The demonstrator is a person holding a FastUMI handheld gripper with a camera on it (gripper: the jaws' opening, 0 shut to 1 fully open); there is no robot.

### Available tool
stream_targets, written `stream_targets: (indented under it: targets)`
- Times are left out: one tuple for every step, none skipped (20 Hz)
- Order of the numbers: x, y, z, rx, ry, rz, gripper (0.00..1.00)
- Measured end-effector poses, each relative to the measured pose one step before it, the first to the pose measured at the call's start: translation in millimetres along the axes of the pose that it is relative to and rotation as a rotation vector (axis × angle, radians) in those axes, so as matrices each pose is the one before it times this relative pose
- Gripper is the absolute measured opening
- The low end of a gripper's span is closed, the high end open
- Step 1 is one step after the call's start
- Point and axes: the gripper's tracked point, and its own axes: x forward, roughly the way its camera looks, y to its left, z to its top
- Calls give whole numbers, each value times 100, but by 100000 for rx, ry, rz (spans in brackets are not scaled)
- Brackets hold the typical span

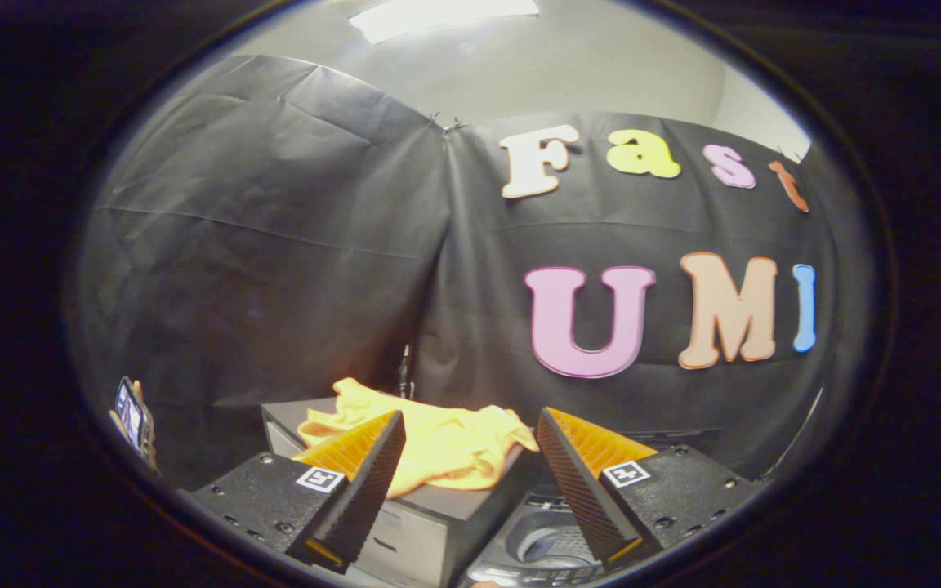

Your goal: Put the clothes into the washing machine and then close the washing machine lid.

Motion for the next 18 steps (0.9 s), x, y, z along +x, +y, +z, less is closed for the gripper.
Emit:
stream_targets:
  targets:
    - [1352, 1329, 152, 1469, 593, 2457, 99]
    - [1445, 1464, -76, 1770, 1070, 2714, 99]
    - [1267, 1477, -214, 1559, 1334, 3416, 99]
    - [1366, 1049, -267, 747, 1909, 2809, 99]
    - [1193, 690, -363, -442, 2335, 1808, 99]
    - [1127, 286, -607, -908, 2776, 714, 99]
    - [1291, 345, -761, -815, 3100, 427, 99]
    - [1215, 223, -805, -369, 3897, 448, 99]
    - [1261, 141, -1063, 347, 4119, 156, 99]
    - [1036, 28, -931, 566, 4664, -68, 99]
    - [1014, 107, -1043, 544, 5058, 618, 99]
    - [934, 23, -1100, 894, 4668, 329, 99]
    - [861, -52, -1028, 898, 4744, 395, 99]
    - [771, -50, -943, 1063, 4398, 77, 100]
    - [773, -143, -865, 891, 3946, -121, 100]
    - [571, -238, -990, 590, 3851, -615, 99]
    - [453, -231, -661, 742, 2775, -74, 100]
    - [489, -220, -551, 668, 2226, -126, 100]
